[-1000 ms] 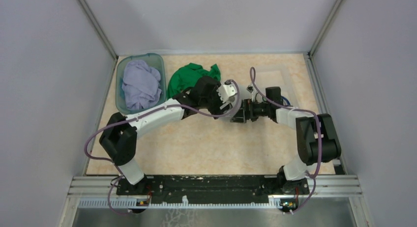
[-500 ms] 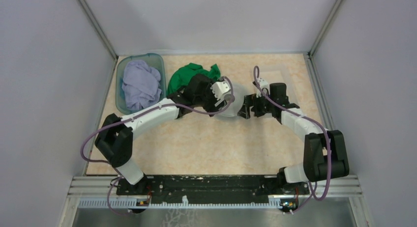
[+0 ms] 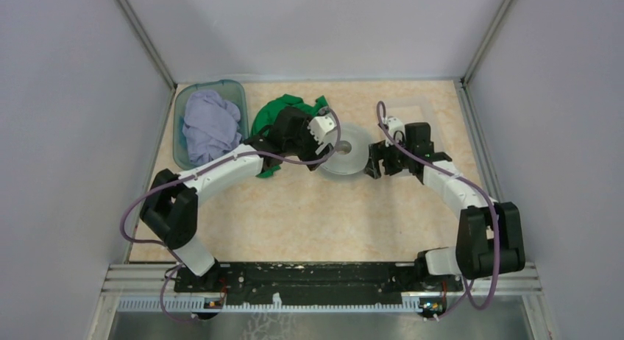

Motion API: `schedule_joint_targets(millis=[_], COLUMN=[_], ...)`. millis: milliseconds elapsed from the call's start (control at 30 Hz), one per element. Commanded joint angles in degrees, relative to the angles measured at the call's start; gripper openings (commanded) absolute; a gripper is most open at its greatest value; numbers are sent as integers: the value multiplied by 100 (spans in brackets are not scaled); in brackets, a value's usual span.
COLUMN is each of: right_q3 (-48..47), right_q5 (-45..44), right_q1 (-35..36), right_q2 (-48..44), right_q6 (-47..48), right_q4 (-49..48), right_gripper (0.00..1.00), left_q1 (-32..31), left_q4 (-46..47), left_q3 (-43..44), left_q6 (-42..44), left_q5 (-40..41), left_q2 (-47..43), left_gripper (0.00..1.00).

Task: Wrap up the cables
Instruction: Place the cable reel at the center of the board, then reset both arms

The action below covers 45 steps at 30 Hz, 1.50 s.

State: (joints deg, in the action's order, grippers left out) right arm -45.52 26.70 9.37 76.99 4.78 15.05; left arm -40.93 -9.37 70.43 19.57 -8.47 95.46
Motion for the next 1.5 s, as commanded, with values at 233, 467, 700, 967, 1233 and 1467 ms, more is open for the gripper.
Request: schedule_joint_targets(millis=[233,467,700,967,1233,1467], right_q3=[-608,-640,-1194,-2218,-1971,-1431], right_q5=[-288,-626,-1289,-2650,-3398,-3729], right_q1=[22,29,30,30,30,22], right_q2=[590,579,-243,-446,-663,-1446], right_q6=[-80,154,329,405,-21,-86], right_q4=[0,-55,-36,176,-738,-1285], right_gripper=[56,55,76,98,99,99], left_q1=[328,702,1569,2627,3476,3931], left_q4=[219,494,860,1154,1449,2000], left_q3=[-103,-283,-391,-440,-669,-1312], left_q6=[-363,-727,-1272,-1737,-1879,-1887], left_q5=[-366,-194,379,863,673,-200], left_q2=[-276,-518,-970,-1612,-2014,-2508], left_gripper=[85,85,86,100,100,100])
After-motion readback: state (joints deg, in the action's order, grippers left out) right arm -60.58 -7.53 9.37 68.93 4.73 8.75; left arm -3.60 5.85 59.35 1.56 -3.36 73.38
